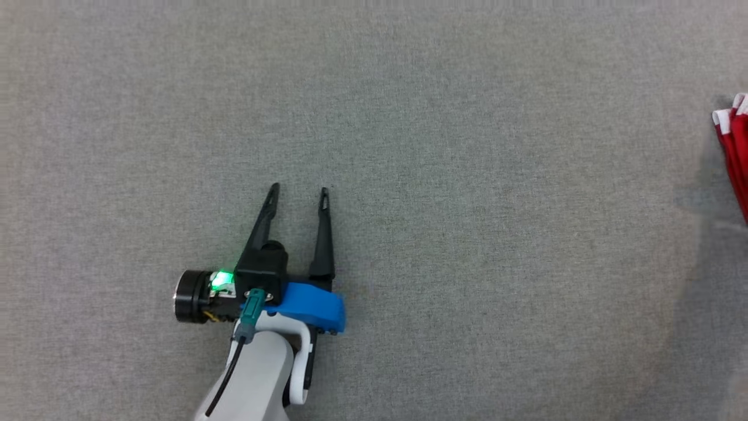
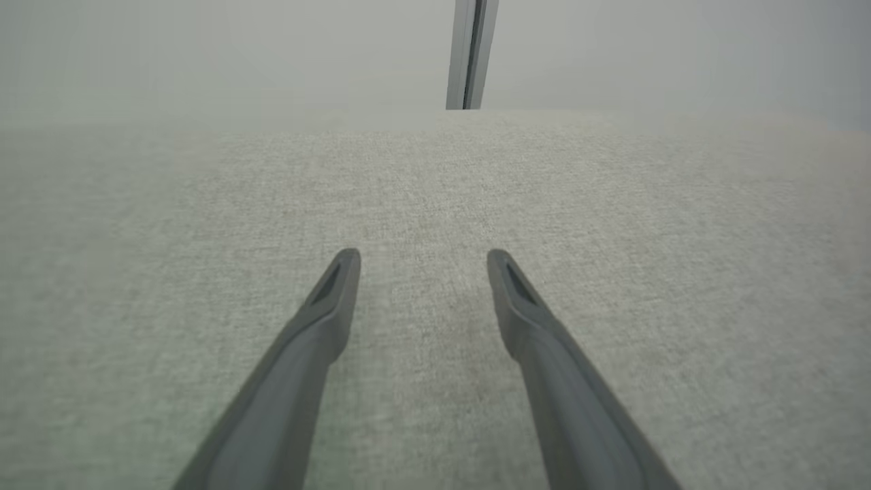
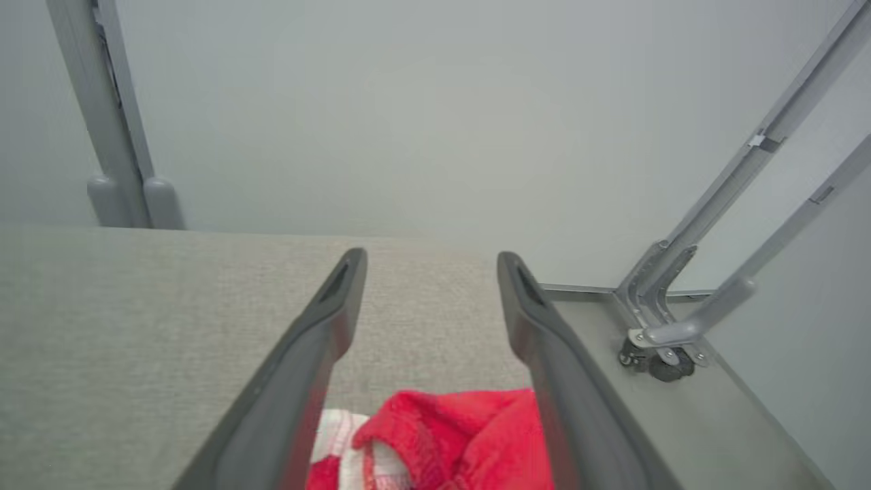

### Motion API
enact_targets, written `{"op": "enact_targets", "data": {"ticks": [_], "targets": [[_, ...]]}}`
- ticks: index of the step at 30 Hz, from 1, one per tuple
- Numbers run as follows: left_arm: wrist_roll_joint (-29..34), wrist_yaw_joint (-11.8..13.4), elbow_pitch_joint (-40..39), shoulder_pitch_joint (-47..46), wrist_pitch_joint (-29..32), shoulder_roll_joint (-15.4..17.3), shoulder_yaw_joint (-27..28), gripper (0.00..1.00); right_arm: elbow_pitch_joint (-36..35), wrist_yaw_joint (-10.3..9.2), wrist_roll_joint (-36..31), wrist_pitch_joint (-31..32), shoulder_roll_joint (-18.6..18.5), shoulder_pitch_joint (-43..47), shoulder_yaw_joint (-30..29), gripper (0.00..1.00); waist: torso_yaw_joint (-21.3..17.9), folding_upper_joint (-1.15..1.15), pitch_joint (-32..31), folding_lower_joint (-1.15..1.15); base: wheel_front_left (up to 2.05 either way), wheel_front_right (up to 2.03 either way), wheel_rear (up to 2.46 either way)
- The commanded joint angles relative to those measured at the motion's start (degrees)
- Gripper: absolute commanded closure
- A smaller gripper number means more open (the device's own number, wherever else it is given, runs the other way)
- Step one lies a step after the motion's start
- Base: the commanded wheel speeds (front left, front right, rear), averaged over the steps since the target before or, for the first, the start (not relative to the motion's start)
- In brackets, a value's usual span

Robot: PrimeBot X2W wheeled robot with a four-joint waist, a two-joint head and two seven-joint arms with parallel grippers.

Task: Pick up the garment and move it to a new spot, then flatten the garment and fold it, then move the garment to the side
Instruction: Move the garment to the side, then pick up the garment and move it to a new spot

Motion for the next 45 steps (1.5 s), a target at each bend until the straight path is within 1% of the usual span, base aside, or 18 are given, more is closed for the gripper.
{"op": "enact_targets", "data": {"ticks": [1, 3, 6, 8, 10, 12, 18, 26, 32, 35, 45], "targets": [[0.00, 0.44, 0.55, 1.27, 0.13, 0.89, 0.81, 0.00, -1.74, -0.01, 1.94, -0.01, 1.59, 1.86, 0.62, 0.00, -0.48, -0.02, -1.08, -0.01, 0.00, 0.00, 0.00], [-0.20, 0.55, 0.40, 1.75, 0.11, 0.59, 1.90, 0.00, -5.62, -0.01, 4.51, 0.00, 4.49, 4.18, 3.21, 0.00, -0.50, -0.02, -2.64, -0.01, 0.00, 0.00, 0.00], [-0.38, 0.46, 0.09, 3.00, 0.07, 0.51, 3.63, 0.00, -10.69, 0.00, 7.49, -0.02, 8.95, 7.50, 5.61, 0.00, -0.30, -0.02, -5.16, -0.01, 0.00, 0.00, 0.00], [-0.66, 0.60, -0.56, 4.04, 0.06, 0.55, 5.01, 0.00, -12.99, 0.00, 7.69, -0.01, 11.76, 10.88, 7.47, 0.00, -0.07, -0.02, -7.04, -0.01, 0.00, 0.00, 0.00], [-0.97, 0.59, -1.05, 5.29, 0.06, 0.52, 6.17, 0.00, -14.82, -0.01, 8.05, -0.01, 13.89, 13.99, 8.27, 0.00, 0.43, -0.02, -8.82, -0.01, 0.00, 0.00, 0.00], [-0.71, 0.17, -1.19, 6.51, 0.06, 0.47, 7.09, 0.00, -15.79, -0.01, 8.06, -0.01, 16.97, 17.20, 8.85, 0.00, 0.93, -0.02, -10.57, -0.01, 0.00, 0.00, 0.00], [-0.53, -0.78, -1.46, 10.45, 0.07, 0.52, 10.48, 0.00, -17.07, 0.00, 6.66, -0.01, 21.02, 24.84, 9.37, 0.00, 2.01, -0.02, -15.41, -0.01, 0.00, 0.00, 0.00], [-0.19, -2.17, 0.54, 14.40, 0.06, 0.50, 12.55, 0.00, -16.84, 0.00, 6.37, -0.01, 22.64, 31.70, 11.73, 0.00, 2.51, -0.02, -20.97, -0.01, 0.00, 0.00, 0.00], [0.05, -2.72, 1.81, 17.30, 0.07, 0.51, 13.44, 0.00, -17.46, 0.00, 9.65, -0.01, 22.63, 34.77, 14.96, 0.00, 1.94, -0.02, -25.26, -0.01, 0.00, 0.00, 0.00], [0.18, -3.02, 1.93, 18.31, 0.07, 0.49, 14.18, 0.00, -17.70, 0.00, 11.09, -0.01, 22.59, 35.78, 15.88, 0.00, 1.53, -0.02, -26.46, -0.01, 0.00, 0.00, 0.00], [0.72, -3.86, 1.84, 19.95, 0.07, 0.51, 15.96, 0.00, -17.90, 0.00, 11.85, -0.01, 22.61, 36.88, 17.23, 0.00, 0.81, -0.02, -28.12, -0.01, 0.00, 0.00, 0.00]]}}
